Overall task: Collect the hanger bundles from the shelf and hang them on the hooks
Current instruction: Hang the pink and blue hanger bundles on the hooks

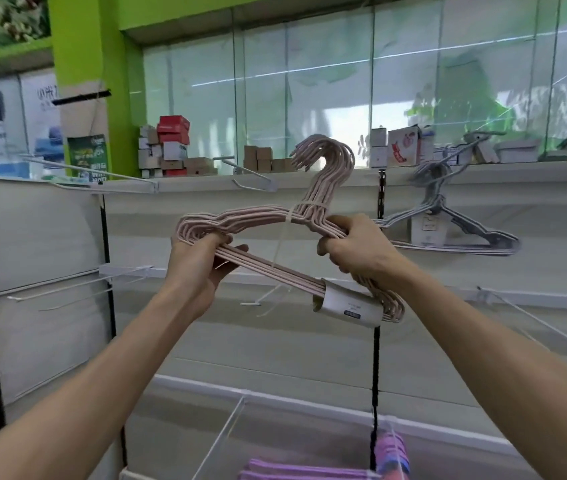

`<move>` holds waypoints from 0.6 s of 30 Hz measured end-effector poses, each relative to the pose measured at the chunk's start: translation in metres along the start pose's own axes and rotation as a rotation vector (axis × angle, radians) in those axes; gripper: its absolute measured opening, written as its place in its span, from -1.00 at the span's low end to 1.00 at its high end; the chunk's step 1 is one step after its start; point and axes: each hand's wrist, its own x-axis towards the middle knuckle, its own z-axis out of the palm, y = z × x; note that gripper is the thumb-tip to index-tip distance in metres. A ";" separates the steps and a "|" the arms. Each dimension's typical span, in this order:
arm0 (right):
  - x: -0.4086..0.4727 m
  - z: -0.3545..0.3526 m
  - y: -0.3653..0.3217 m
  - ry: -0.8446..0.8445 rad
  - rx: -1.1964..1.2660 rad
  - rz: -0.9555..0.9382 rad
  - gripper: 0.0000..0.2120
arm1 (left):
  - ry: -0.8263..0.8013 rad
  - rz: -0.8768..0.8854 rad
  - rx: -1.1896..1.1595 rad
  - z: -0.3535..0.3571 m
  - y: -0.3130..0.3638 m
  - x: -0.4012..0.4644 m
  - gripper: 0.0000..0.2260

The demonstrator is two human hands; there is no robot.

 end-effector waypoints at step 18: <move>0.147 0.067 0.029 -0.032 -0.131 0.034 -0.78 | -0.031 -0.205 -0.136 -0.032 -0.038 0.176 -0.87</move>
